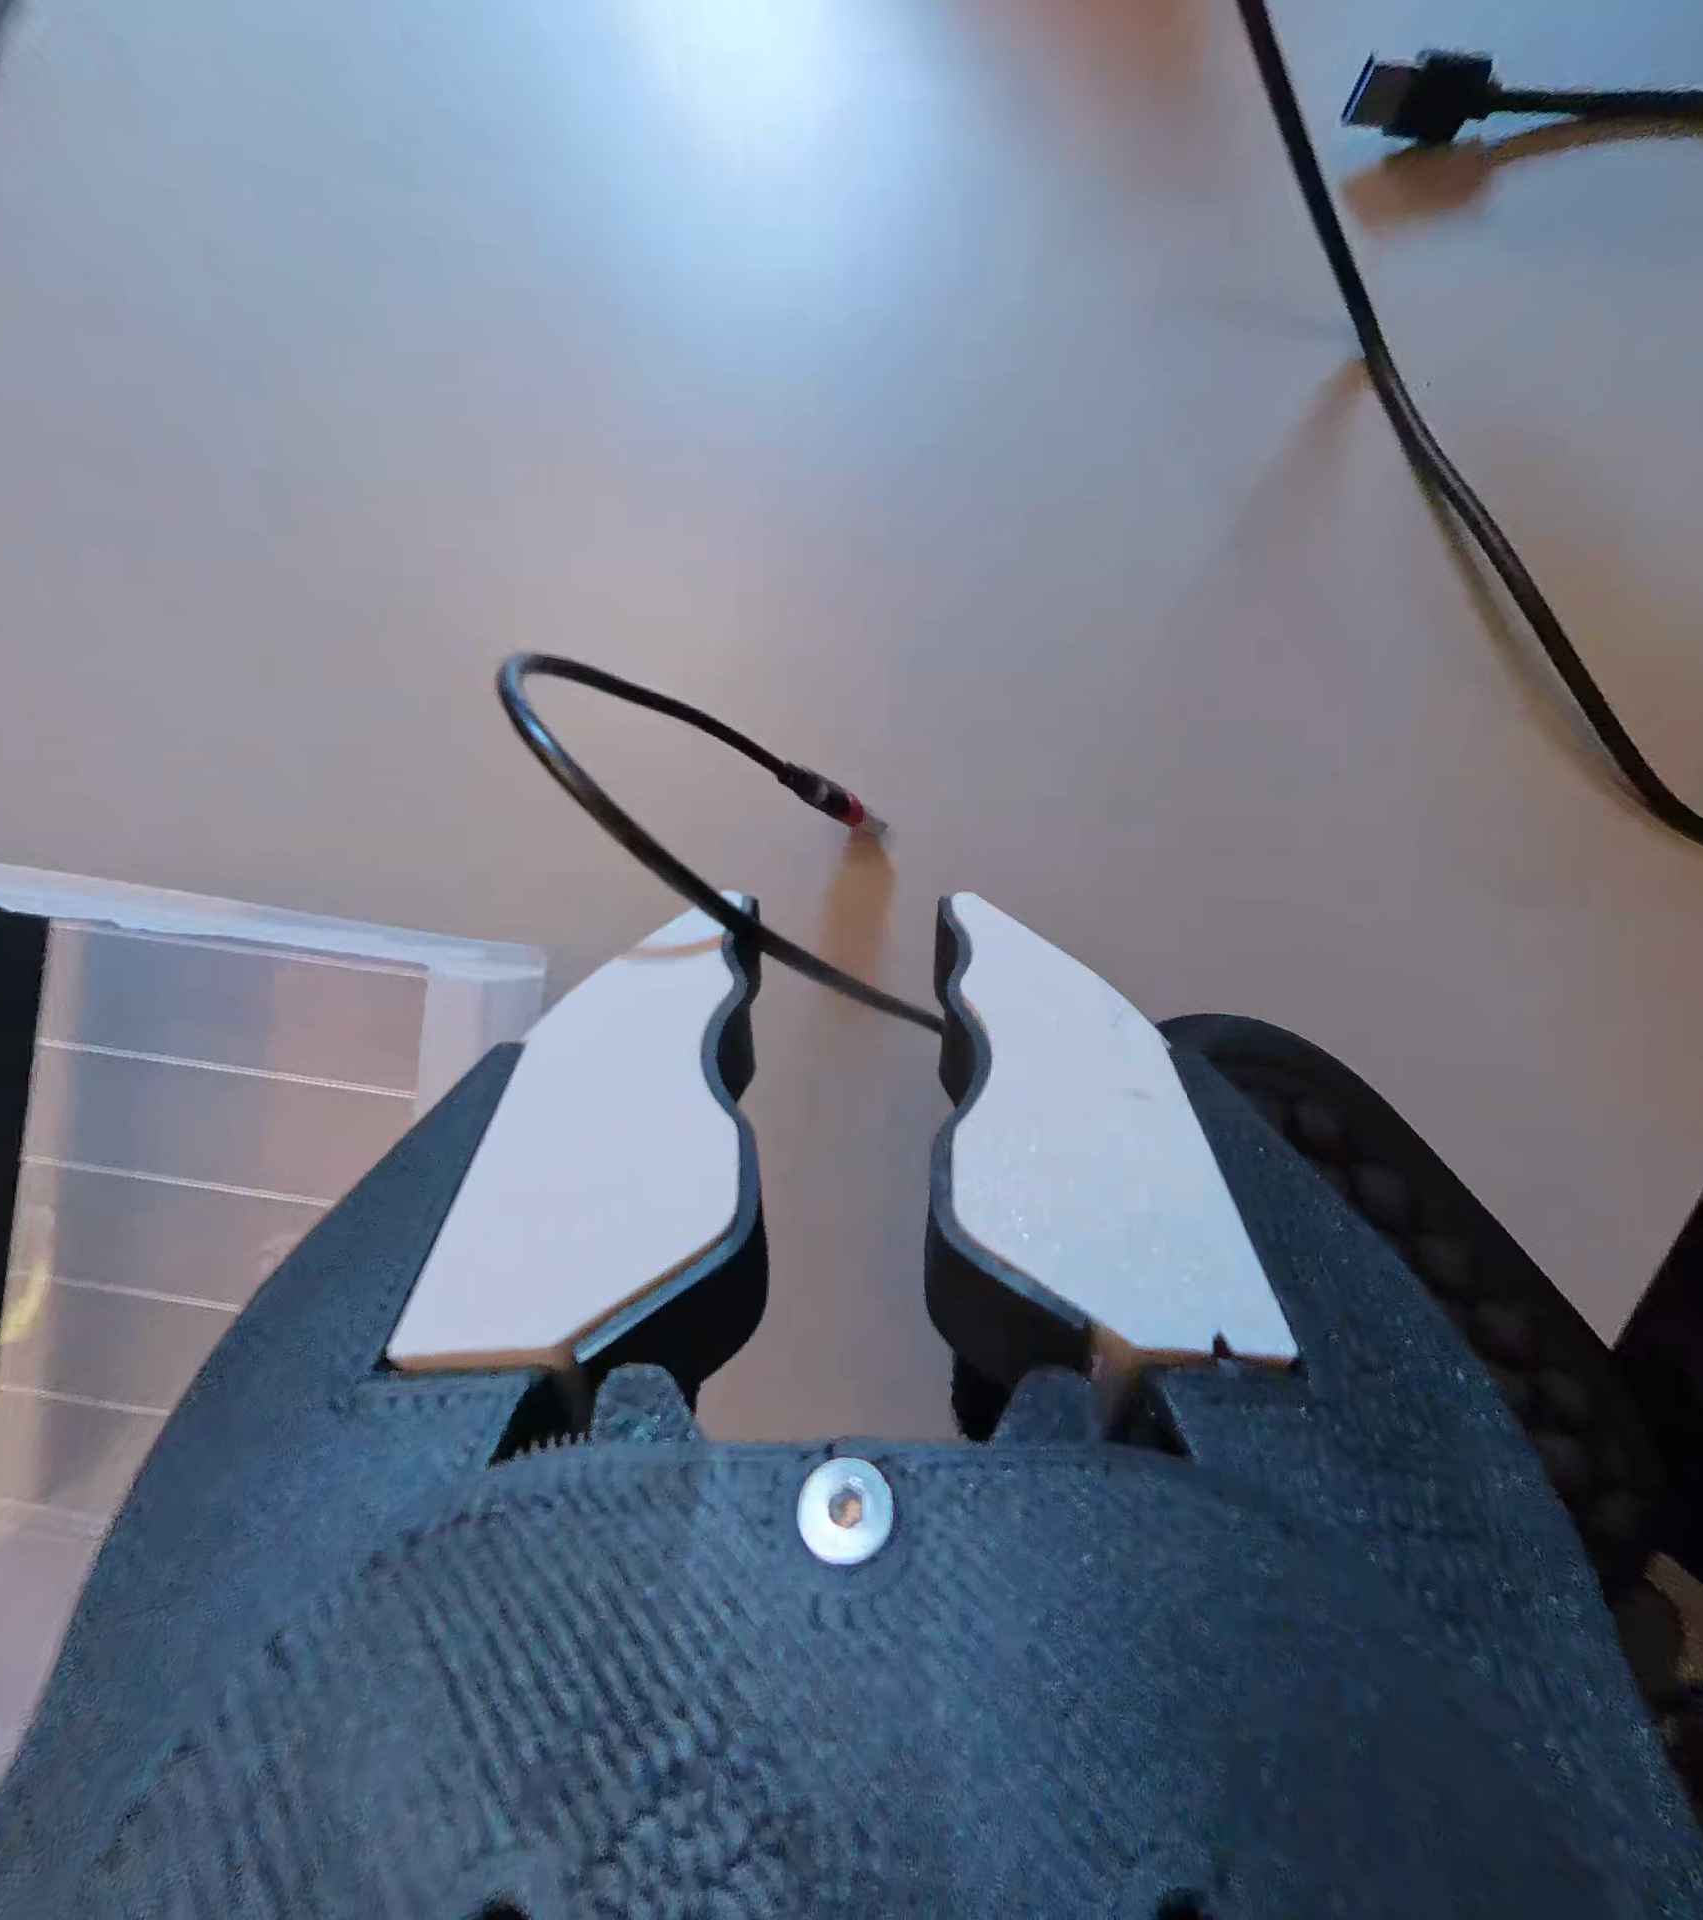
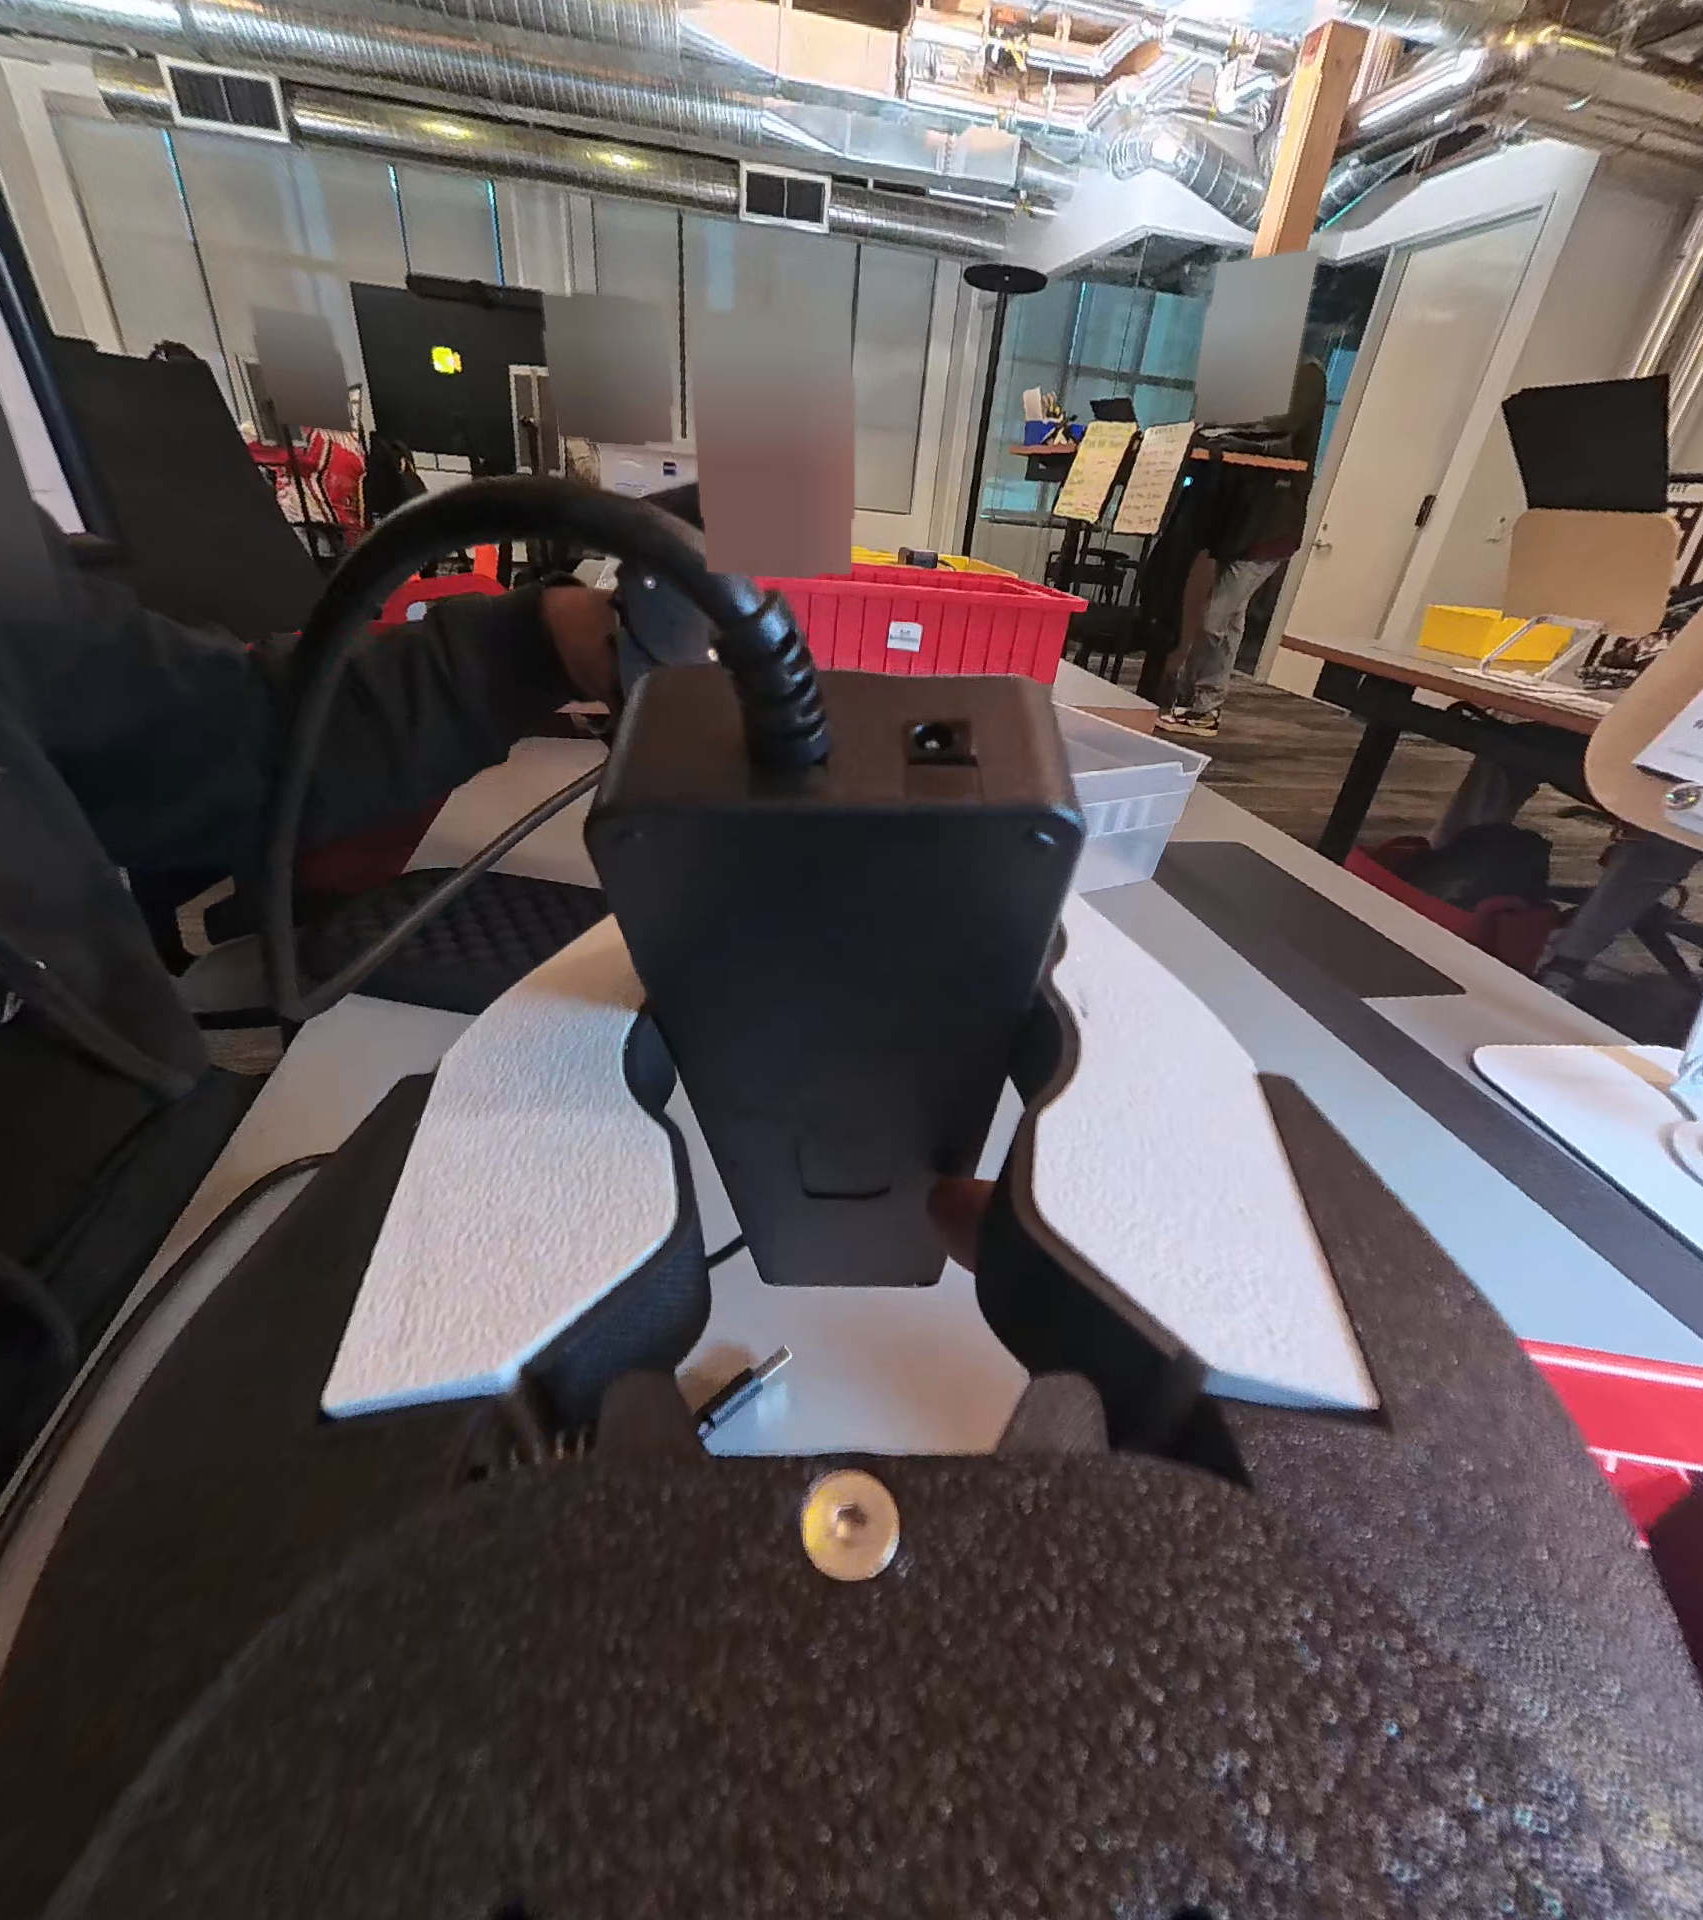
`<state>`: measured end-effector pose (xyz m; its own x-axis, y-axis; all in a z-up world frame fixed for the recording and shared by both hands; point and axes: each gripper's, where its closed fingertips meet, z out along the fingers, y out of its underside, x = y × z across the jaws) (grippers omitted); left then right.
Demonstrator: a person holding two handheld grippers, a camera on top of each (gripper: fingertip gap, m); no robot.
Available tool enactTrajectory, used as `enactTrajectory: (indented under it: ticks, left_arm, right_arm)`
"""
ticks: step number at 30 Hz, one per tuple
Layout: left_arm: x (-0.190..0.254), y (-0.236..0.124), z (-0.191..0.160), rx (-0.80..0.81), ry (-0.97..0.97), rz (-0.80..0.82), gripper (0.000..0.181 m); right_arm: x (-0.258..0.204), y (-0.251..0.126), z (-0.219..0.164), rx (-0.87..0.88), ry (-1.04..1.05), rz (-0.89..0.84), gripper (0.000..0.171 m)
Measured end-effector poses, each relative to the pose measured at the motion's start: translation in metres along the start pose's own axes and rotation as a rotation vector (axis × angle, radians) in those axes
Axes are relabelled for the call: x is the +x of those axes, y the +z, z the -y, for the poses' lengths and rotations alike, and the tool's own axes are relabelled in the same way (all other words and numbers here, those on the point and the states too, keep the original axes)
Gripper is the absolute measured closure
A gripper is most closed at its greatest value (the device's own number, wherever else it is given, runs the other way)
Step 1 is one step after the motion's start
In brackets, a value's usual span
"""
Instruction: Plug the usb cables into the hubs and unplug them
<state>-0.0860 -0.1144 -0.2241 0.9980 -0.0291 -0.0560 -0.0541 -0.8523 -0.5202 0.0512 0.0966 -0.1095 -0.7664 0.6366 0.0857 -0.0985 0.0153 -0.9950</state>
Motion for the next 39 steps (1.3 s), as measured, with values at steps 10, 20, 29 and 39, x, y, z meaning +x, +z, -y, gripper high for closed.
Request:
enactTrajectory:
  ticks: [10, 20, 29, 39]
  left_arm:
    - [-0.011, 0.004, -0.059, -0.319, -0.067, 0.013, 0.141]
    - [0.015, -0.013, -0.083, -0.363, 0.0, -0.177, 0.126]
    - [0.014, 0.005, -0.032, -0.177, 0.403, -0.047, 0.138]
    - [0.021, 0.066, -0.023, -0.297, 0.683, -0.181, 0.136]
  right_arm:
    - [0.0, 0.002, -0.005, -0.021, 0.004, 0.003, 0.107]
    - [-0.002, 0.002, -0.004, -0.024, -0.003, 0.004, 0.107]
    - [-0.004, 0.005, -0.006, -0.027, 0.005, 0.025, 0.107]
    - [-0.02, 0.004, -0.003, 0.001, 0.044, 0.134, 0.107]
